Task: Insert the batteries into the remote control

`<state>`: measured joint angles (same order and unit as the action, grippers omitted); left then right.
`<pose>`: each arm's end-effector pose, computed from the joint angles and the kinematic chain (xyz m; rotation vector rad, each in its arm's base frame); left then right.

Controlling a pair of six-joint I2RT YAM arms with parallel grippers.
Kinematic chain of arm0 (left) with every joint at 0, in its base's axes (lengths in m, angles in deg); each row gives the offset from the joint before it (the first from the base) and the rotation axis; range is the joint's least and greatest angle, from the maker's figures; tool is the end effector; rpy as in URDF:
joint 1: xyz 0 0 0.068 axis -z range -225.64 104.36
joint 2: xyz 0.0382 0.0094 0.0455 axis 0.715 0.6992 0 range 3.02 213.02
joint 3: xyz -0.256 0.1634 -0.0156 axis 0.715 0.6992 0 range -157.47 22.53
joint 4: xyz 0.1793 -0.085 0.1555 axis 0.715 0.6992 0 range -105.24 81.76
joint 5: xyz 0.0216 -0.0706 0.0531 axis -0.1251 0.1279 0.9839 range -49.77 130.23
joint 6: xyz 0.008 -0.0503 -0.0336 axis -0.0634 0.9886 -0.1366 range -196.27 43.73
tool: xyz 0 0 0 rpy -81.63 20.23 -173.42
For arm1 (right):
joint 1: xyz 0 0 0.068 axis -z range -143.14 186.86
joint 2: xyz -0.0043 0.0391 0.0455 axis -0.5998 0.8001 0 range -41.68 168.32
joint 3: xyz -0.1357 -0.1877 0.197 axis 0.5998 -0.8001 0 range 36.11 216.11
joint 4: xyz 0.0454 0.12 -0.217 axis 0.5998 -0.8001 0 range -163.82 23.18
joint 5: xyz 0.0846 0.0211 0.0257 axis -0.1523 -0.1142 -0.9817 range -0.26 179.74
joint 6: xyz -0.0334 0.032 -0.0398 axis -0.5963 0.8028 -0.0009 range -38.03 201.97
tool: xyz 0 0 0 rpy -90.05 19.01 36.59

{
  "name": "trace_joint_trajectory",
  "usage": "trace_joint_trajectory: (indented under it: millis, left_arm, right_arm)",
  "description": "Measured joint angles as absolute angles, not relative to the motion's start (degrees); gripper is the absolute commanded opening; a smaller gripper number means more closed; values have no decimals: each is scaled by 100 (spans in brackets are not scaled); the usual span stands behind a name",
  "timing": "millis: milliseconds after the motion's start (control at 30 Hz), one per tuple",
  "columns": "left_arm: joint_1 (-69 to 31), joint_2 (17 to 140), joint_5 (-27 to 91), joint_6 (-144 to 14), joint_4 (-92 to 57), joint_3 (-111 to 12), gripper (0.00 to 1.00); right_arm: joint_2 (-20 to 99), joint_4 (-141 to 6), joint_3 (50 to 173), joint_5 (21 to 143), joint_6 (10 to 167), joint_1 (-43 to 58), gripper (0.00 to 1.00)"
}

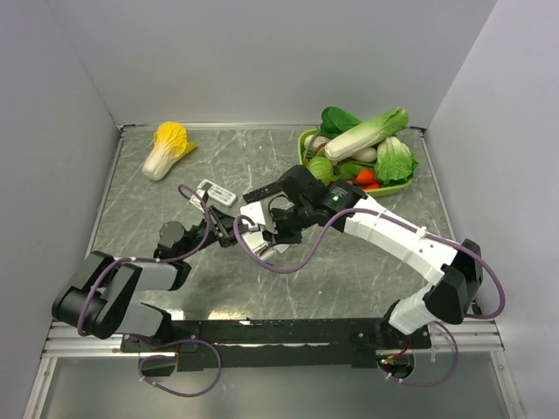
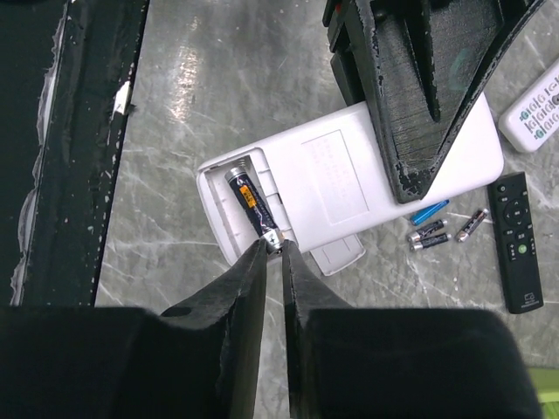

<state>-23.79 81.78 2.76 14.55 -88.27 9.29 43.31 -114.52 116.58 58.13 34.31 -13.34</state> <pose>0.1972 -0.1090 0.2295 -0.4275 1.8030 -1.9653 0.1752 0.2476 0.3606 -1.9699 1.4073 0.7003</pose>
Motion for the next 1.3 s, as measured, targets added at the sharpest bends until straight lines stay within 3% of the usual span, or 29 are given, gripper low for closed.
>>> trace_joint_trajectory:
  millis: [300,800,1000,1300]
  left_arm:
    - [-2382,8237,293,1442,-8825,929,1]
    - [-2379,8242,402,1469,-8832,929,1]
    - [-2379,8242,402,1475,-8832,929,1]
    - [-2379,8242,400,1490,-8832,929,1]
  right_arm:
    - [4329,-11546,11669,5931,3411,-1334,0]
    - [4160,-11293,11509,6121,3606,-1294,0]
    - [4071,-11220,11505,6158,3610,-1275,26]
    - [4071,-11271,11509,6197,3503,-1329,33]
